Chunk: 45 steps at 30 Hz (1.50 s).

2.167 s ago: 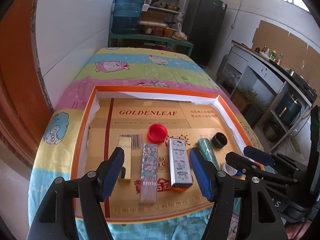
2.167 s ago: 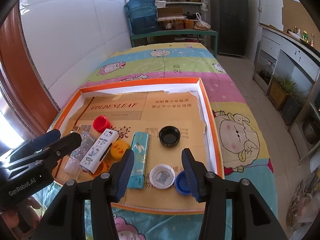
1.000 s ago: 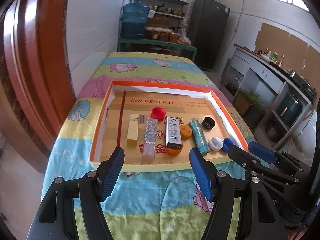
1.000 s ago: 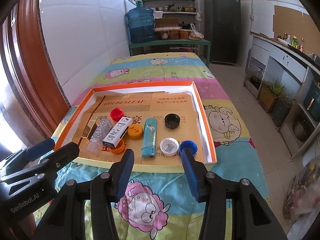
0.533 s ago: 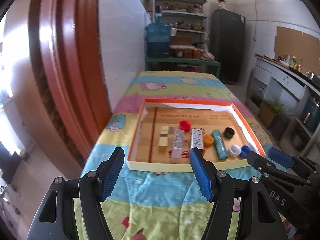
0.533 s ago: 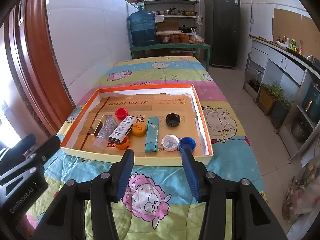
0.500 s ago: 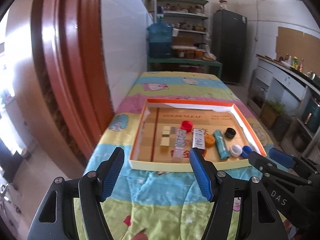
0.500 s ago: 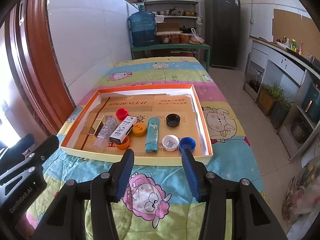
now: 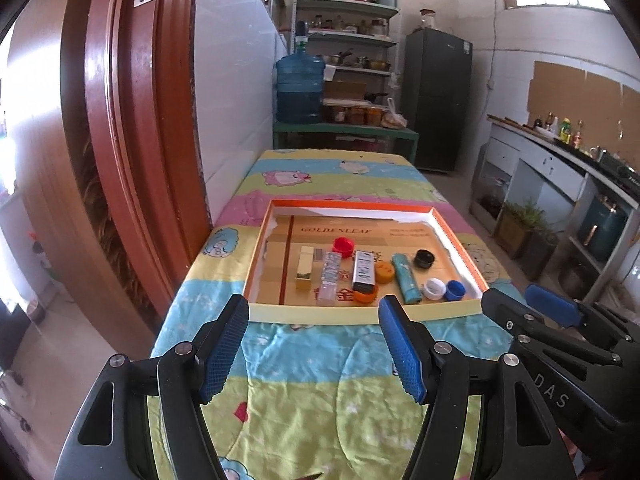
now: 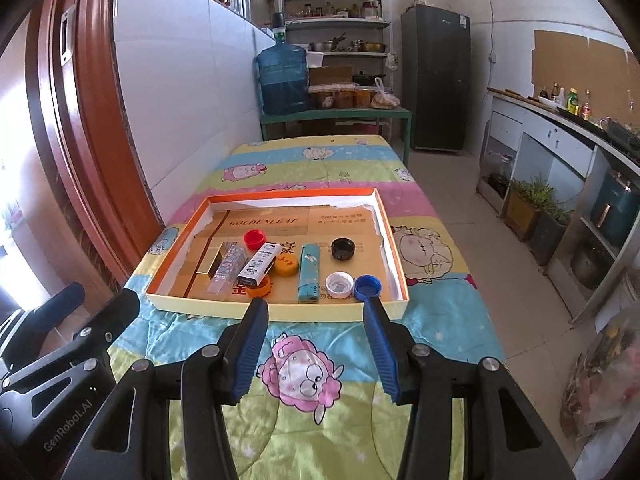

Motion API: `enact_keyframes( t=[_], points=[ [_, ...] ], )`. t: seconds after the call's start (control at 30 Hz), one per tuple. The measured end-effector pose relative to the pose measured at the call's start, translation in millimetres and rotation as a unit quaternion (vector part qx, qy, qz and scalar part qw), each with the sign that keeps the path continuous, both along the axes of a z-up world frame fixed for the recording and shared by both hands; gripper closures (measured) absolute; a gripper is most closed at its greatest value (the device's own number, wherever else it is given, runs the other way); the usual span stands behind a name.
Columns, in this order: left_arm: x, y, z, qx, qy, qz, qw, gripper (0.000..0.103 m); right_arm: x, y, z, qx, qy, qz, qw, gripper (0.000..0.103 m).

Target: Organize rigid objects

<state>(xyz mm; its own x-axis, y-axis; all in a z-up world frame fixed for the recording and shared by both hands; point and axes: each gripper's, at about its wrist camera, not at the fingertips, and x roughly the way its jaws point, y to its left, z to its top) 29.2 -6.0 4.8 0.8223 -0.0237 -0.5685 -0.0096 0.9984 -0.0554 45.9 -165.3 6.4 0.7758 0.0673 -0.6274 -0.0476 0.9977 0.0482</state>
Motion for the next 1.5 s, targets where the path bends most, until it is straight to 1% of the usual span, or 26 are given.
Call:
enact_keyframes(
  t=[0.27, 0.5, 0.97, 1.5],
  points=[
    [-8, 0, -2, 0.003, 0.004, -0.003, 1.0, 0.034, -12, 4, 1, -0.007, -0.005, -0.005, 1.0, 0.054],
    [-10, 3, -6, 0.002, 0.009, 0.002, 1.0, 0.034, -12, 4, 1, -0.004, -0.005, -0.004, 1.0, 0.054],
    [-8, -1, -10, 0.004, 0.017, -0.008, 0.9998, 0.034, -12, 2, 0, -0.004, -0.003, -0.004, 1.0, 0.054],
    [-9, -1, -10, 0.005, 0.018, -0.008, 0.9998, 0.034, -13, 1, 0, -0.003, -0.003, -0.004, 1.0, 0.054]
  ],
)
